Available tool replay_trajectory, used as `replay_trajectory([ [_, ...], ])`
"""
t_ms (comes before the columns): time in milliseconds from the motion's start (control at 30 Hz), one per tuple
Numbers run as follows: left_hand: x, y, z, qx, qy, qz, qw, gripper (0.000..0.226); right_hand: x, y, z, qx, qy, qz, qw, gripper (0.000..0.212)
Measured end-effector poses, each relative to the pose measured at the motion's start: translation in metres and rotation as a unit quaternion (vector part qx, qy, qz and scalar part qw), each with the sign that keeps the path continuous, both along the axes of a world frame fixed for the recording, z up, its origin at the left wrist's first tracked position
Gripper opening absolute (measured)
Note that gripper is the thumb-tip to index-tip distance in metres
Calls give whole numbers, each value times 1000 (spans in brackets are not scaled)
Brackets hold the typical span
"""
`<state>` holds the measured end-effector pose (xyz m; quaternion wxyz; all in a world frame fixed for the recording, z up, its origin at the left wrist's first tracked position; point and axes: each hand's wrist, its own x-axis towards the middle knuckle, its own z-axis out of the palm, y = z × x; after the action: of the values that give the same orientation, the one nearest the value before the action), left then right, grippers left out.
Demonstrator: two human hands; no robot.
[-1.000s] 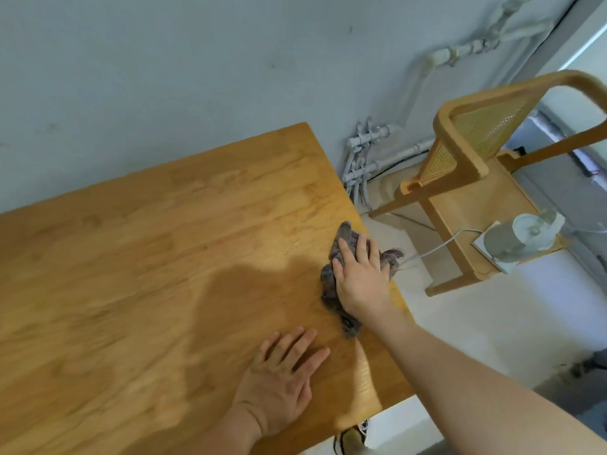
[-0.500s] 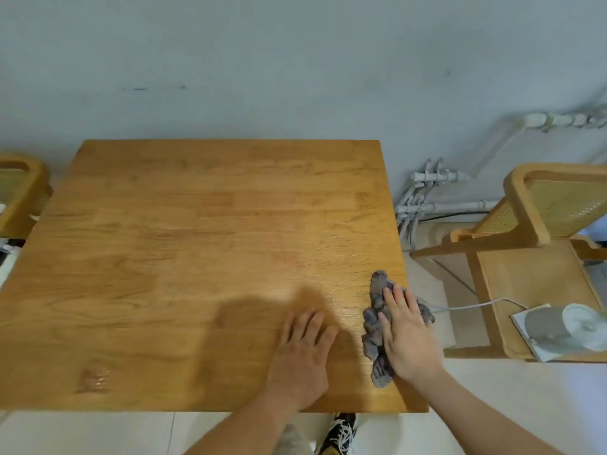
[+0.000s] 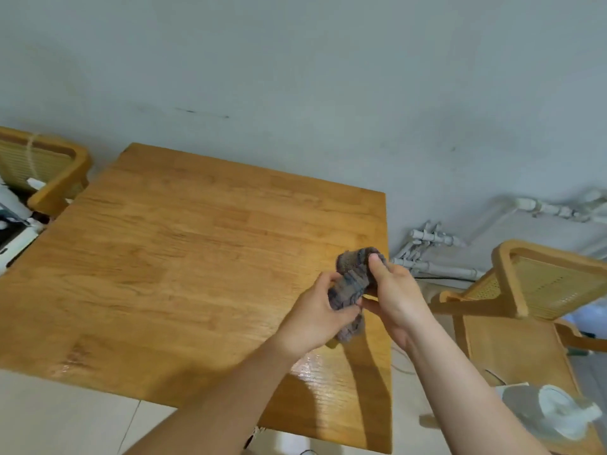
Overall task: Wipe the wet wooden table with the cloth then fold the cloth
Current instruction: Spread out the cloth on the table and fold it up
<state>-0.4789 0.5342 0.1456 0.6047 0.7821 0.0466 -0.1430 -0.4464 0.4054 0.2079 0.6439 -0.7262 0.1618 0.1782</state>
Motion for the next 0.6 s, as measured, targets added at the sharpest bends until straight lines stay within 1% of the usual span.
replay_trajectory([
  [33, 9, 4, 8, 29, -38, 17, 999, 33, 9, -1, 7, 17, 1, -26, 1000, 31],
  [67, 16, 10, 16, 64, -69, 22, 995, 24, 16, -1, 11, 32, -3, -51, 998, 28],
  [133, 32, 23, 30, 138, -136, -3, 981, 22, 29, -2, 21, 33, -22, -94, 995, 22],
  [233, 51, 41, 54, 207, -224, -50, 951, 21, 43, 0, 30, -12, -91, -128, 988, 17],
  [267, 57, 46, 62, 232, -257, -54, 937, 22, 45, 1, 32, -23, -119, -135, 983, 18],
  [367, 61, 60, 76, 325, -378, -32, 866, 35, 41, 1, 29, -36, -189, -165, 967, 35],
  [433, 48, 67, 72, 362, -419, -23, 833, 44, 26, 0, 17, -17, -191, -195, 962, 35],
  [467, 37, 69, 65, 383, -415, -41, 824, 50, 16, -2, 1, -9, -166, -211, 963, 35],
  [500, 26, 69, 55, 408, -385, -79, 824, 54, 3, -4, -18, -3, -126, -222, 967, 42],
  [567, 5, 70, 25, 472, -264, -208, 815, 49, -27, -8, -67, -26, -12, -215, 976, 49],
  [600, -5, 71, 6, 493, -198, -269, 803, 44, -42, -11, -90, -51, 35, -195, 979, 46],
])
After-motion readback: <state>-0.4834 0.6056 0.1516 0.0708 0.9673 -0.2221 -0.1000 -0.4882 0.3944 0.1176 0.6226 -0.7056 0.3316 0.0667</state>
